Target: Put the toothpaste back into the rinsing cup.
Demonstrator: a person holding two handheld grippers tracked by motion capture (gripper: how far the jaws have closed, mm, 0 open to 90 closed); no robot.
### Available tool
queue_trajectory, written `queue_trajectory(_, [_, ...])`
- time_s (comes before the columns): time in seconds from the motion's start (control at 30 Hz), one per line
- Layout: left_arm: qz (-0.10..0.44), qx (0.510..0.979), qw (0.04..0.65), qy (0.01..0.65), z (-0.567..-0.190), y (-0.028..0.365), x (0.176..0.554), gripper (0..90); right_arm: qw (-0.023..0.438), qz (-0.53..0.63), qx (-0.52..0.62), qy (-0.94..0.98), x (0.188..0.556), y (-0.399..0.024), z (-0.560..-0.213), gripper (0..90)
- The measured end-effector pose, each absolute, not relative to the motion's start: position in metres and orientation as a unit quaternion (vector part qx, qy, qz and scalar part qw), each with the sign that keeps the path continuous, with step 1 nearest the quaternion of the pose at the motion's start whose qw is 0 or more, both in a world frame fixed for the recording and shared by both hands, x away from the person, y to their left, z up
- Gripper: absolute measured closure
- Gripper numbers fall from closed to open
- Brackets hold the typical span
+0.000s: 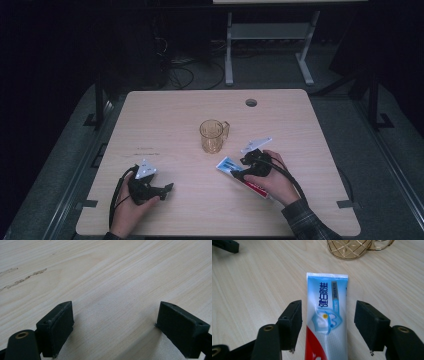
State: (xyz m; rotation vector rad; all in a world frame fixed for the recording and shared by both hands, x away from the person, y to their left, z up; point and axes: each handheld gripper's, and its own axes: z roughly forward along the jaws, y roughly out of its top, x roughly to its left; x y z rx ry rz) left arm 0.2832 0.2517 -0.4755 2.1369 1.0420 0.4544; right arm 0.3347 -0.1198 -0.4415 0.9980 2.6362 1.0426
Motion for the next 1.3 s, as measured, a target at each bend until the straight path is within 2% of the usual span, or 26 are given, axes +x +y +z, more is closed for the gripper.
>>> queue_trajectory(0.43, [0.176,0.826,0.353,0.403,-0.476,0.252,0.283,12.8,0.057,0.294,0.335,0.893,0.344,-0.104,-0.455,37.5])
queue_trajectory(0.73, [0.176,0.826,0.353,0.403,-0.476,0.252,0.283,12.7,0.074,0.256,0.322,0.909,0.344,-0.095,-0.455,37.9])
queue_trajectory(0.97, [0.176,0.826,0.353,0.403,-0.476,0.252,0.283,12.7,0.076,0.245,0.329,0.909,0.343,-0.089,-0.453,40.8])
queue_trajectory(1.3, [0.176,0.826,0.353,0.403,-0.476,0.252,0.283,12.7,0.079,0.242,0.334,0.908,0.341,-0.088,-0.451,51.0])
